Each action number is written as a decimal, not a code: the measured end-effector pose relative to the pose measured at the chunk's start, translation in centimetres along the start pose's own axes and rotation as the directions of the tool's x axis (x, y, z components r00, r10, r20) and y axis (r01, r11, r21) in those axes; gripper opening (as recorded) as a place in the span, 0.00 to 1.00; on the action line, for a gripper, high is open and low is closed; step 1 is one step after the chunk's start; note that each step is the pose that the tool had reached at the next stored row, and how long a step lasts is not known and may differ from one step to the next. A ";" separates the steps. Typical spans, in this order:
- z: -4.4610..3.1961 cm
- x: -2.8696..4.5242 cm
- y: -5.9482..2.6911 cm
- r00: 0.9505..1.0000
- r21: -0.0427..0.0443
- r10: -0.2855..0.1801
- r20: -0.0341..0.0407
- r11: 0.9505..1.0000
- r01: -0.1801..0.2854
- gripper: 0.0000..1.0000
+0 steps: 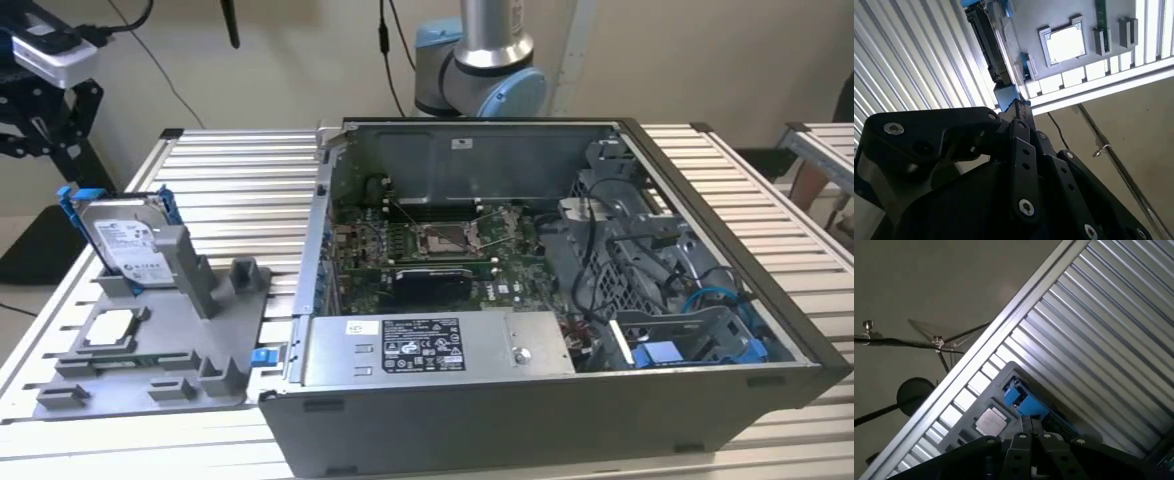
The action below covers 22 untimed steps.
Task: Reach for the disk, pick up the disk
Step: 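Reach for the disk, then pick up the disk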
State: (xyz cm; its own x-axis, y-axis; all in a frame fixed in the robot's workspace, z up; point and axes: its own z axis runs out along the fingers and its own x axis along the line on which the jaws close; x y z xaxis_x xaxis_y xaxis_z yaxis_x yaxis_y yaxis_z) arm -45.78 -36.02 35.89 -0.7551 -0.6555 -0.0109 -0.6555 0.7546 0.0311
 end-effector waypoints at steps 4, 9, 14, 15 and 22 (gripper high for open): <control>0.01 0.00 0.00 0.997 0.002 -0.073 0.001 0.997 0.073 0.00; 0.01 0.00 0.00 0.987 0.005 -0.162 0.003 0.987 0.162 0.00; 0.01 0.00 0.00 0.968 0.009 -0.252 0.004 0.968 0.252 0.00; 0.01 0.00 0.00 0.963 0.010 -0.269 0.004 0.963 0.269 0.00; 0.01 0.00 0.00 0.921 0.013 -0.389 0.004 0.921 0.389 0.00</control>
State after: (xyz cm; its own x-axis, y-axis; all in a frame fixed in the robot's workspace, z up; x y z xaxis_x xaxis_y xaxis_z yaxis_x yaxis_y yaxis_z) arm -45.78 -36.02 35.88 -0.4408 -0.8972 -0.0265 -0.8976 0.4407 0.0113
